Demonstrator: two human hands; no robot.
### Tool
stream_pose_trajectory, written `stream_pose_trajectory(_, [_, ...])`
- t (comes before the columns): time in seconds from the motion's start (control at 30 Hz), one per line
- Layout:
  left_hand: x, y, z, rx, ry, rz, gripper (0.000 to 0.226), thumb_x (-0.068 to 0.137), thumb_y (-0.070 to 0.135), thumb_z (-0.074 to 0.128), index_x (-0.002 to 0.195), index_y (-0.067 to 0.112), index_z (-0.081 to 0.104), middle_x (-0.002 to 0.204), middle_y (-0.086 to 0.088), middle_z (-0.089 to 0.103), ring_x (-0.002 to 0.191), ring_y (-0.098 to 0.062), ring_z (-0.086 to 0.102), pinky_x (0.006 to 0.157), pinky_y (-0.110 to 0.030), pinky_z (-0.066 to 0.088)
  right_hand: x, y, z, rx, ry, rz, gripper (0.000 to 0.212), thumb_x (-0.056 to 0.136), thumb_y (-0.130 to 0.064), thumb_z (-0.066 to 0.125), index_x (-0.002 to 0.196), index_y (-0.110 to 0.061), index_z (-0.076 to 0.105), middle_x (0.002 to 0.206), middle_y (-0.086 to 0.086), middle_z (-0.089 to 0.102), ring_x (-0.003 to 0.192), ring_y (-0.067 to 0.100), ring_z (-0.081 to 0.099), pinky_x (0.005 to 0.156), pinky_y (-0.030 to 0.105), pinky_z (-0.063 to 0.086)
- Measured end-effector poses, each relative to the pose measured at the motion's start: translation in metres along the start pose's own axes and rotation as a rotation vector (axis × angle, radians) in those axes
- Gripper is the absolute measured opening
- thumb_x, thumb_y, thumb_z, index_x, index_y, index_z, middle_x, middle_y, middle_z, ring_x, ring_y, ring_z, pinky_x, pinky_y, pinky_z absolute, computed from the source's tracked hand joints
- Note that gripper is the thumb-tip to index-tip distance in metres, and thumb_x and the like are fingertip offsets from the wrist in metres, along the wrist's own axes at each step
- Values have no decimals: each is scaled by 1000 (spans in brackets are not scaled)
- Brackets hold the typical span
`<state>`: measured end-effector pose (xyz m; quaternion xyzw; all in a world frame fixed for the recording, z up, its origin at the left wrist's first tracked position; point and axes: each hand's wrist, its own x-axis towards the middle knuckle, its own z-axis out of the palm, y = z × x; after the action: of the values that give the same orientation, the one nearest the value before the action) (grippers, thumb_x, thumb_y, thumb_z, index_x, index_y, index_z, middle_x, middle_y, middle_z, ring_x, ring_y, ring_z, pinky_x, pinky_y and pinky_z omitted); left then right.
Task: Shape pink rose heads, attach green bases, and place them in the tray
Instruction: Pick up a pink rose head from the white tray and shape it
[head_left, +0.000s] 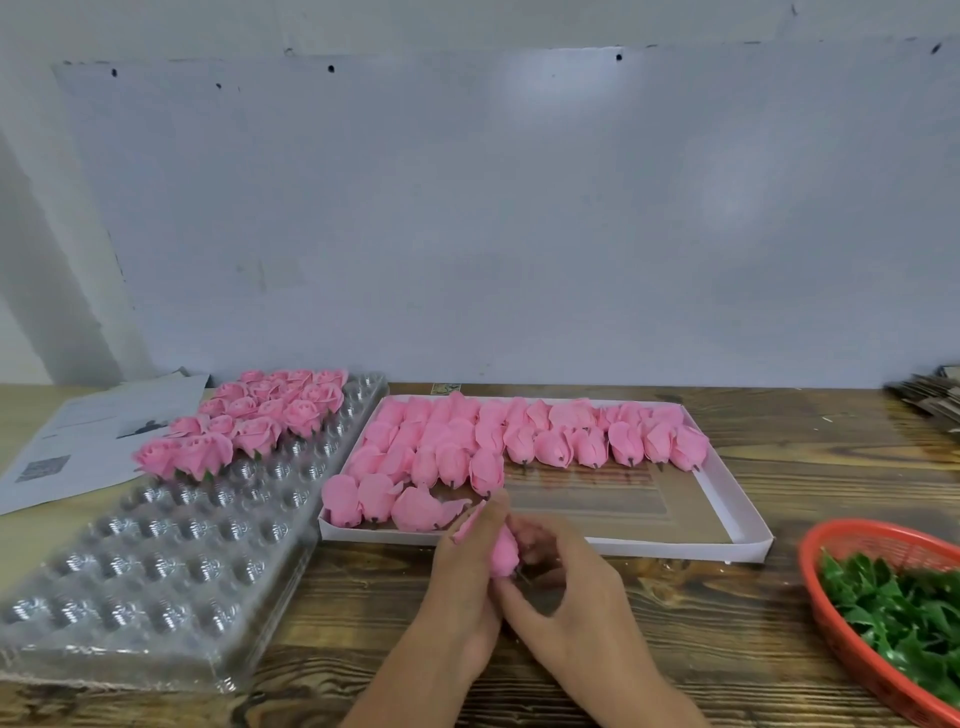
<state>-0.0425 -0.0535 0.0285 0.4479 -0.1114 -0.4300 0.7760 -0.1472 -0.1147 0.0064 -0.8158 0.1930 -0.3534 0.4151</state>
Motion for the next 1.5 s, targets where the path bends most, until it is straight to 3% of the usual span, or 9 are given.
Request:
stream_pose_trajectory(0.17, [1, -4, 1, 28, 59, -49, 51, 84, 46, 69, 109, 2, 73, 105, -13, 77, 95, -25, 75, 77, -36, 58, 1, 4, -1, -174, 87, -296, 46, 84, -14, 77, 123, -36, 63, 121, -22, 62, 113, -6, 58, 92, 6, 44])
stream_pose_trajectory(0.4, [-1, -7, 5, 41, 9, -59, 52, 88, 52, 60, 117, 10, 70, 115, -3, 77, 102, -17, 74, 85, -38, 55, 3, 3, -3, -189, 134, -310, 36, 83, -9, 79, 113, -26, 71, 115, -18, 67, 108, -4, 63, 89, 11, 49])
stream_pose_trajectory(0.5, [2, -8, 4, -3, -1, -42, 41, 80, 51, 66, 89, 15, 83, 107, -7, 78, 92, -17, 76, 75, -33, 60, 3, -4, -2, 48, 129, -90, 40, 82, -7, 79, 104, -40, 72, 104, -20, 73, 96, -3, 69, 84, 13, 53])
stream_pose_trajectory(0.6, [7, -7, 1, -26, -15, -29, 49, 72, 49, 74, 96, 7, 81, 104, -12, 77, 88, -23, 75, 72, -35, 62, 7, -10, -1, 347, 67, 193, 42, 81, 4, 76, 87, -37, 80, 83, -5, 77, 75, 4, 70, 74, 18, 55])
stream_pose_trajectory(0.8, [7, -5, -5, 13, -97, 26, 36, 77, 50, 72, 70, 15, 73, 87, -10, 72, 77, -22, 72, 74, -40, 61, 10, -15, -7, 885, -123, 497, 23, 88, 3, 68, 105, -8, 79, 101, 16, 76, 92, 26, 74, 76, 27, 61])
stream_pose_trajectory(0.9, [6, -3, 0, -27, -13, 12, 42, 73, 51, 74, 77, 11, 61, 81, -12, 69, 58, -22, 66, 57, -35, 59, 7, -16, -1, 649, -75, 405, 33, 82, 9, 74, 98, -20, 79, 94, 1, 78, 85, 18, 73, 77, 24, 60])
stream_pose_trajectory(1.0, [7, -3, 3, -79, 69, -8, 43, 80, 50, 68, 77, 10, 52, 71, -12, 57, 47, -20, 58, 42, -28, 51, 2, -14, 5, 245, -32, 246, 47, 77, -12, 82, 109, -42, 66, 97, -18, 76, 87, 4, 72, 80, 17, 56])
stream_pose_trajectory(1.17, [4, -9, 6, -106, 72, -7, 45, 82, 54, 61, 73, 11, 55, 59, -9, 60, 49, -21, 63, 47, -31, 55, -1, -10, 5, 98, -16, 141, 53, 76, -29, 81, 111, -61, 56, 104, -30, 69, 94, -1, 69, 79, 13, 54])
stream_pose_trajectory(1.5, [9, -7, -5, 41, -163, 129, 62, 43, 52, 100, 81, 14, 71, 84, -18, 70, 74, -29, 69, 67, -41, 61, 9, -14, -2, 478, 139, 291, 32, 79, 5, 77, 100, -19, 72, 83, 6, 77, 78, 17, 73, 71, 23, 58])
